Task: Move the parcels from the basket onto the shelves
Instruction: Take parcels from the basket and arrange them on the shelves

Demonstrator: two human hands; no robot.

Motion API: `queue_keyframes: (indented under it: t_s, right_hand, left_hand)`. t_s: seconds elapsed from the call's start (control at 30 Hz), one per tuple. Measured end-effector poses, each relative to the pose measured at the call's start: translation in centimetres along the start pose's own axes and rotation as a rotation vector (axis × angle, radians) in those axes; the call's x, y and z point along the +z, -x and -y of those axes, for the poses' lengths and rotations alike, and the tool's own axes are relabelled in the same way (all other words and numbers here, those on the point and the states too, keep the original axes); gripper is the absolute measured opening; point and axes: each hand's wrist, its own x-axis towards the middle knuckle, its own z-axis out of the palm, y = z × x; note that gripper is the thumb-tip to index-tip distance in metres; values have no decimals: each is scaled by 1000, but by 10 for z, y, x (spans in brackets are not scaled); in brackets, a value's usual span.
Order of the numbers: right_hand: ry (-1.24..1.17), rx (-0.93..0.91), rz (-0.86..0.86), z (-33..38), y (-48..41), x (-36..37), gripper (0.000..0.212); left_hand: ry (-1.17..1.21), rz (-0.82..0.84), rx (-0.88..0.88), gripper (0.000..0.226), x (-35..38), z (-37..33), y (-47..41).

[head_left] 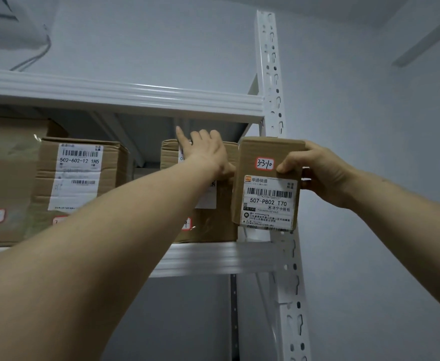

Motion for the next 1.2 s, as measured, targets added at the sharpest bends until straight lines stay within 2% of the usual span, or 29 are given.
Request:
queue_keyframes:
  t_s: [0.13,0.23,0.33,0.57,0.73,0.83,0.97,1.03,1.13,1.2]
  right_hand:
    - [47,9,36,3,-4,4,46]
    - [73,13,65,9,-6,8,35]
    - [135,24,100,14,-9,10,35]
    - [235,68,149,12,-17,20,39]
    - [526,52,185,6,-30,28,52]
    - [615,37,206,9,-36,30,48]
    - [779,16,259,9,-41,38,46]
    - [975,-20,219,8,-44,42,46]
    - [1447,-167,118,10,-46,49,54]
    - [1511,-216,161,9,-44,56,63]
  left_hand:
    - [5,1,-9,88,2,12,1]
    - [-3,30,-6,98,-1,22,2]
    - [-35,53,-11,106,-4,33,4]
    - [-99,47,-18,98,-4,55,7]
    - [-84,71,11,89,-4,63,8]
    - [-36,76,29,73,-4,70,8]
    - [-27,64,39,63,-4,70,9]
    - [-30,53,42,61,-5,70,11]
    - [-31,49,43,61,-4,69,13]
    - [-31,41,46,60,-4,69,13]
